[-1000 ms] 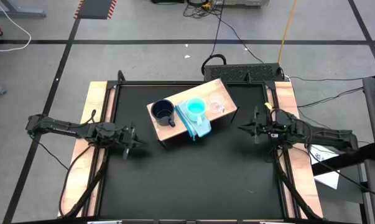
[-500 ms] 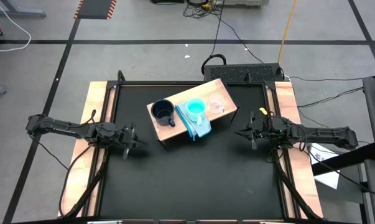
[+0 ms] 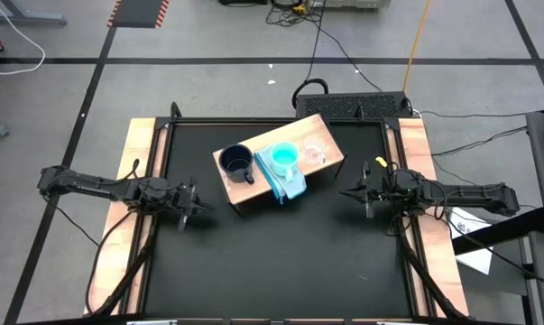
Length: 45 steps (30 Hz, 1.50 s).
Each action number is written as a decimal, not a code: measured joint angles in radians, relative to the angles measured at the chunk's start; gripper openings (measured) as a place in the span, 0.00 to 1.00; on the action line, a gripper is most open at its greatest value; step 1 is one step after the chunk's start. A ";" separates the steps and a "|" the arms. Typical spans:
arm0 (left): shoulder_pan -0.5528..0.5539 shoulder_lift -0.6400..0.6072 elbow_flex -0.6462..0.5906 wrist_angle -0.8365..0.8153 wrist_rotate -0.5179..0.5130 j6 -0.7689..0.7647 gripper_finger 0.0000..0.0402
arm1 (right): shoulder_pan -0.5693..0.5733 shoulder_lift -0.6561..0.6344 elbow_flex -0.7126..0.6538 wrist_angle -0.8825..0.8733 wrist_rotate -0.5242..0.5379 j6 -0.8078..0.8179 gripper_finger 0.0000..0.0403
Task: Stack small to large cups/mugs on shelf
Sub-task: Return to Home Position
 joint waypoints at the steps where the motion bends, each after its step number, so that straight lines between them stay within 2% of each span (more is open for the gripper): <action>1: 0.000 0.000 0.000 0.000 0.000 0.001 0.08 | 0.000 0.000 -0.001 0.000 -0.001 -0.005 0.00; 9: 0.000 0.000 0.000 0.003 0.027 0.008 0.07 | 0.000 0.000 -0.002 0.005 -0.002 -0.004 0.00; 14: -0.012 0.000 0.000 0.004 0.027 0.016 0.01 | 0.002 0.000 -0.002 0.005 -0.004 -0.002 0.00; 23: -0.030 0.000 0.000 0.003 0.024 0.004 0.01 | 0.017 0.000 -0.003 0.005 -0.006 -0.001 0.00; 33: -0.030 0.000 0.000 0.005 0.048 -0.093 0.07 | 0.017 0.000 -0.003 -0.006 -0.006 0.048 0.00; 40: -0.030 0.000 0.000 0.002 0.029 -0.068 0.09 | 0.017 0.000 -0.003 -0.015 -0.006 0.036 0.00; 45: -0.030 0.000 0.000 0.016 0.064 -0.019 0.09 | 0.017 0.000 -0.003 -0.018 -0.006 0.035 0.00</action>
